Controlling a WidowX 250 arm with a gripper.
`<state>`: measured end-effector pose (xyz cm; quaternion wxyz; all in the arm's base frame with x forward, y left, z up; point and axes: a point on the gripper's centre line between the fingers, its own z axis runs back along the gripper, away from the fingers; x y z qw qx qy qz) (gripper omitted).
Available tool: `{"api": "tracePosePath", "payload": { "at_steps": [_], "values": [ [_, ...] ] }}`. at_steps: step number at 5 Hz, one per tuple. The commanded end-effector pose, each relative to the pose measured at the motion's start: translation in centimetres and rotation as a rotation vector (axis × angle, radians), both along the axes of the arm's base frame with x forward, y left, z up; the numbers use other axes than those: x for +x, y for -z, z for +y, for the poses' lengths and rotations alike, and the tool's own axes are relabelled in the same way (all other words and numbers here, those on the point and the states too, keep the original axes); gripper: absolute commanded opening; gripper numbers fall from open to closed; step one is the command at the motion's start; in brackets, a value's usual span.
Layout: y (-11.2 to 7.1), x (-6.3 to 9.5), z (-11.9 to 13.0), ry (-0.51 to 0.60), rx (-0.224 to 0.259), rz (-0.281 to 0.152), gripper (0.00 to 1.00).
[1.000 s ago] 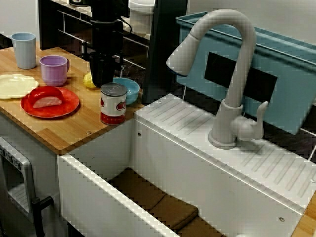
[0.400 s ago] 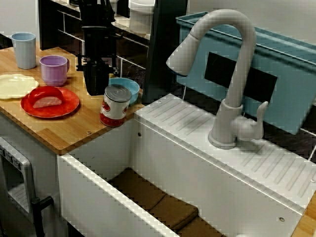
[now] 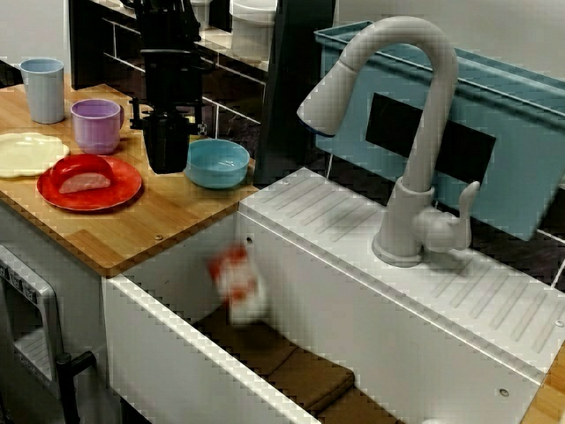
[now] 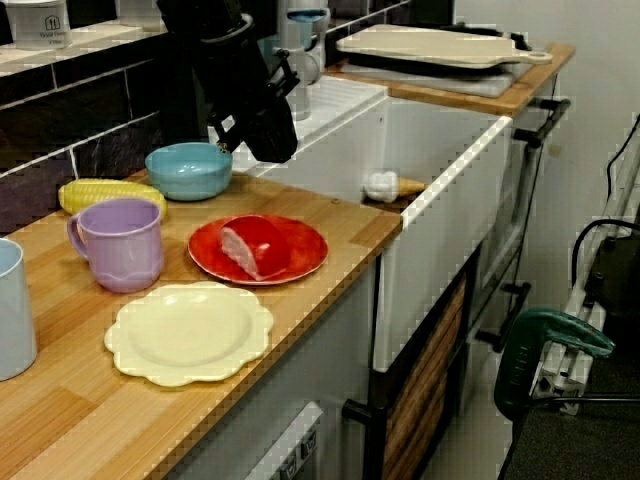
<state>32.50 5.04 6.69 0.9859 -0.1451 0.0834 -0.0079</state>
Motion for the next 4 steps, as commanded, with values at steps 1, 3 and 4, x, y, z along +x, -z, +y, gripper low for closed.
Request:
{"api": "tracePosePath", "payload": {
  "at_steps": [1,3,4],
  "values": [
    [-3.9,1.8,1.3,-0.026,0.075,-0.107,0.0],
    [-4.3,1.5,1.5,-0.036,0.221,-0.191,0.5],
    [-4.9,1.2,1.3,-0.009,0.231,-0.206,1.0]
  ]
}}
